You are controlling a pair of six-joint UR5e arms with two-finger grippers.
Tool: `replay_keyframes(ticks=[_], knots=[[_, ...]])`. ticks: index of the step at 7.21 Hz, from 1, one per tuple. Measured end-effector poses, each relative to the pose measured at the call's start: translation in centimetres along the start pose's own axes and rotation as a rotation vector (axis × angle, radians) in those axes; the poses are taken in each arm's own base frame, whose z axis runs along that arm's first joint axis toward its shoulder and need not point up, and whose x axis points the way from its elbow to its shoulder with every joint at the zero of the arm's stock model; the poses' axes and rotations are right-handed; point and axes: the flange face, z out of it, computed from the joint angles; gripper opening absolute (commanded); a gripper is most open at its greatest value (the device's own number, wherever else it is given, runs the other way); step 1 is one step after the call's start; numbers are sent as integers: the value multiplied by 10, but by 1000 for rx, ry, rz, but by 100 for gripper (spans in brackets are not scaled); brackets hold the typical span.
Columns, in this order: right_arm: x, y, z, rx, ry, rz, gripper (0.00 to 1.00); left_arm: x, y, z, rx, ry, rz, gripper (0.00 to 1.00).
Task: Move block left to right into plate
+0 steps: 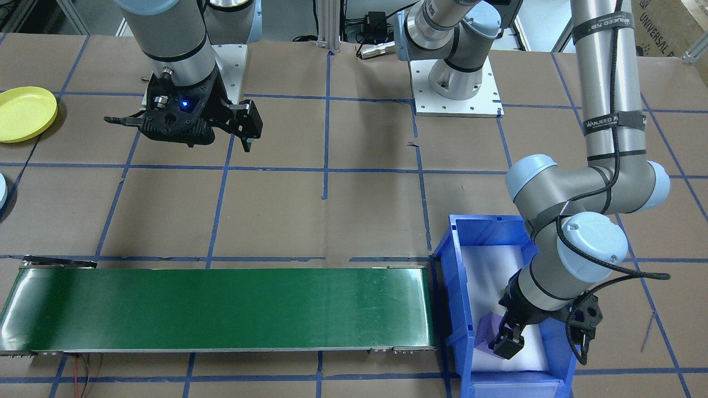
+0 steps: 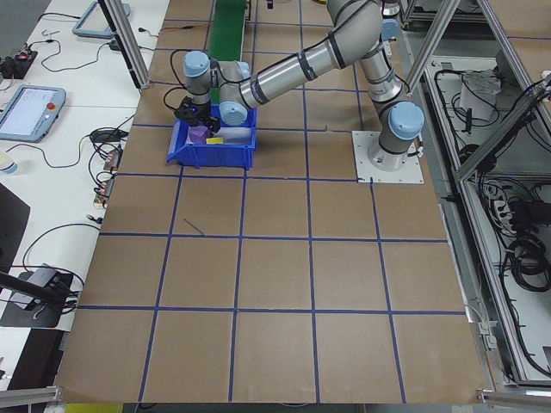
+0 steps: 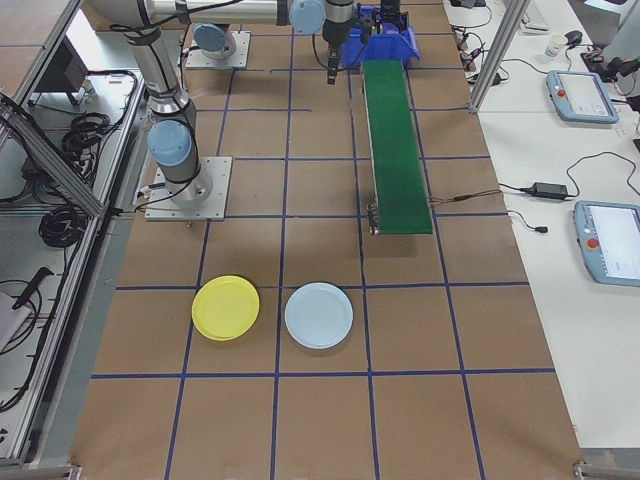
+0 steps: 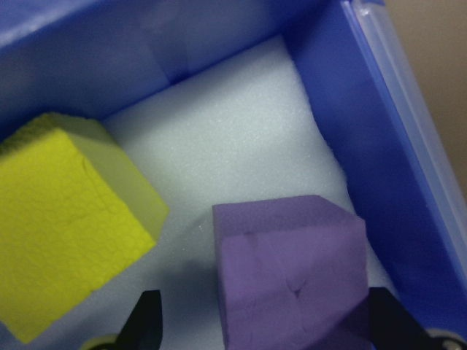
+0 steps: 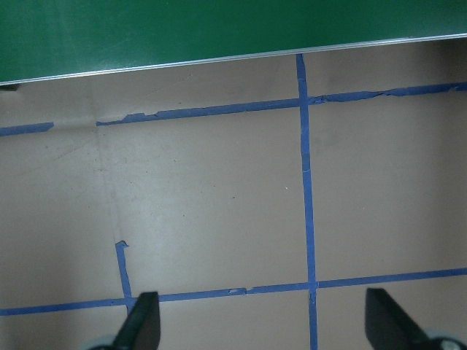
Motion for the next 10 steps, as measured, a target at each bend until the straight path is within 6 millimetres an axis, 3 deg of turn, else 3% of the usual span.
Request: replay_keyframes(ticks=[1,3,4,7,8,9,10], knots=[[0,0,0,4,-1,0,100,1,0,0,-1,2,2,28],[0,0,-1,6,0,0,100,4,-1,-18,14,25,26,25],[0,1,-2,7,1,-1,100,4,0,-45,34,52,67,25],[0,1,-3,10,1,-2,100,-9,18,-152,91,132,163,25],[0,1,-3,7,2,-2,100,-8,35,-174,88,160,191,24],[0,1,-3,5,3,-2,100,1,69,-173,59,166,247,25],[0,1,-3,4,4,-3,100,13,105,-160,34,164,316,24]])
